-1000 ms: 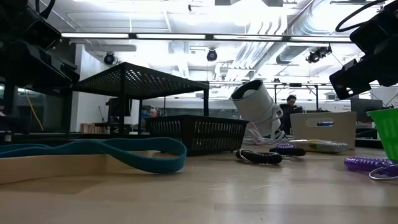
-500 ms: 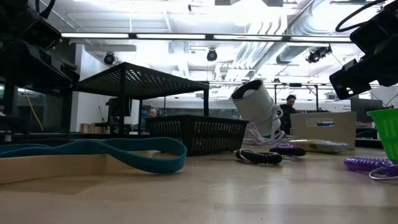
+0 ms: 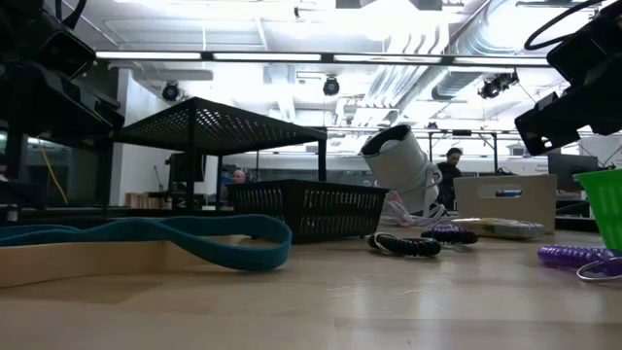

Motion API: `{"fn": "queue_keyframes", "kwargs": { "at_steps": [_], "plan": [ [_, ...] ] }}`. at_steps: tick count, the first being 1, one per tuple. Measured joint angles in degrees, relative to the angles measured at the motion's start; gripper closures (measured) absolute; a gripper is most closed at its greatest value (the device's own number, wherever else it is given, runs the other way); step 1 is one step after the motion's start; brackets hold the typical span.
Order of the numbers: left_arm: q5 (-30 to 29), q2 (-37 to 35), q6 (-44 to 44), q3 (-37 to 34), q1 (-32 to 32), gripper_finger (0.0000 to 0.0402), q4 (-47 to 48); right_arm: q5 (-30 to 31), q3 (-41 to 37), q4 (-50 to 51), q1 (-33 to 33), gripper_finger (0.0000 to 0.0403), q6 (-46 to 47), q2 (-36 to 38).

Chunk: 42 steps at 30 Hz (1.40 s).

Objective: Pick & Place Office Desk Supplies

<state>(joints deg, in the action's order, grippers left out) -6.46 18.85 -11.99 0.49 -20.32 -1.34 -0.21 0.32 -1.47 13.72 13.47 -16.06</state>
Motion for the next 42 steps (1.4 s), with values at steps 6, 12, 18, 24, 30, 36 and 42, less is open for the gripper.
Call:
{"fn": "queue_keyframes", "kwargs": {
  "at_steps": [6,12,18,24,30,36,42],
  "plan": [
    [-0.3,0.0,0.0,0.0,0.0,0.0358,-0.2,0.0,0.0,0.0,0.0,0.0283,0.0,0.0],
    [-0.4,0.0,0.0,0.0,0.0,0.0358,-0.4,0.0,0.0,0.0,0.0,0.0283,0.0,0.0],
    [-0.4,0.0,0.0,0.0,0.0,0.0358,-0.4,0.0,0.0,0.0,0.0,0.0283,0.0,0.0],
    [0.2,0.0,1.6,0.0,0.0,0.0358,-0.4,0.0,0.0,0.0,0.0,0.0283,0.0,0.0],
    [0.3,0.0,3.7,0.0,0.0,0.0358,-0.3,0.0,0.0,0.0,0.0,0.0283,0.0,0.0],
    [0.5,0.1,2.6,0.7,-0.3,0.0358,0.1,0.0,0.0,0.0,0.0,0.0283,0.0,0.0],
    [0.4,5.4,4.7,6.2,-1.1,0.0358,5.0,0.0,0.0,0.0,0.0,0.0283,0.0,0.0]
  ]
}}
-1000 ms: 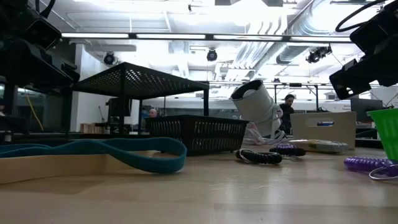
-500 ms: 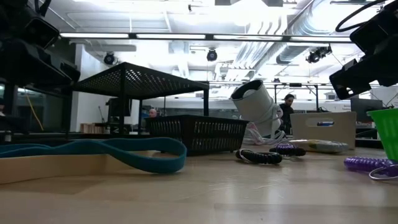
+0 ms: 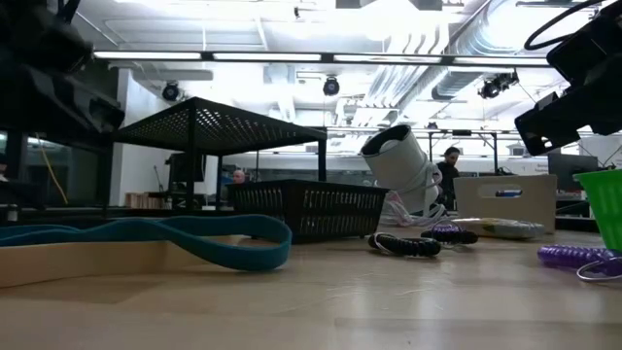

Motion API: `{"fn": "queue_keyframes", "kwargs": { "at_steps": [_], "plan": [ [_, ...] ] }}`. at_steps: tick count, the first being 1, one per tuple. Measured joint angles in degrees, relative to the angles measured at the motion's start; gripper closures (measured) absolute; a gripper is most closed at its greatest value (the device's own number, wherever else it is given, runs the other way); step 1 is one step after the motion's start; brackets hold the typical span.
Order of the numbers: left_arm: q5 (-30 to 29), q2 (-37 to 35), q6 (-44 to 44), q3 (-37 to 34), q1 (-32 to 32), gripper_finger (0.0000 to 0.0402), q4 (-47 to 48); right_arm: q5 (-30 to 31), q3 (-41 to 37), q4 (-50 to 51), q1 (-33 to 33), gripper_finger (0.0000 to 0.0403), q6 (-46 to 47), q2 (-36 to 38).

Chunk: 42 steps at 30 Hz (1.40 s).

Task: Pick & Place Office Desk Supplies
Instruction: Put the black rubber band into the black bin

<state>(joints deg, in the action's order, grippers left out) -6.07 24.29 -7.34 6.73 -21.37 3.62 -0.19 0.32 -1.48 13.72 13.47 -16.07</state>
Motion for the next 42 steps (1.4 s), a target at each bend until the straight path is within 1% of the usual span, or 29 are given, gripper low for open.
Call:
{"fn": "queue_keyframes", "kwargs": {
  "at_steps": [7,14,19,23,27,30,33,35,42],
  "plan": [
    [-0.2,13.8,-3.4,9.1,-2.5,0.0358,6.3,0.0,0.0,0.0,0.0,0.0283,0.0,0.0],
    [-0.2,28.4,-7.6,19.3,-7.7,0.0358,12.0,0.0,0.0,0.0,0.0,0.0283,0.0,0.0],
    [-0.4,37.7,-9.0,25.0,-12.9,0.0358,12.1,0.0,0.0,0.0,0.0,0.0283,0.0,0.0],
    [-3.1,43.9,-11.2,27.4,-16.1,0.0358,12.3,0.0,0.0,0.0,0.0,0.0283,0.0,0.0],
    [-4.5,46.9,-14.5,27.8,-16.9,0.0358,12.1,0.0,0.0,0.0,0.0,0.0283,0.0,0.0],
    [-4.8,47.7,-16.5,27.8,-16.8,0.0358,12.1,0.0,0.0,0.0,0.0,0.0283,0.0,0.0],
    [-5.1,47.7,-16.6,27.8,-16.8,0.0355,12.1,0.0,0.0,0.0,0.0,0.0283,0.0,0.0],
    [-5.6,47.7,-16.7,27.8,-16.8,0.0348,12.2,0.0,0.0,0.0,0.0,0.0283,0.0,0.0],
    [-6.3,47.9,-17.5,27.8,-16.8,0.0303,12.2,0.0,0.0,0.0,0.0,0.0283,0.0,0.0]
  ]
}}
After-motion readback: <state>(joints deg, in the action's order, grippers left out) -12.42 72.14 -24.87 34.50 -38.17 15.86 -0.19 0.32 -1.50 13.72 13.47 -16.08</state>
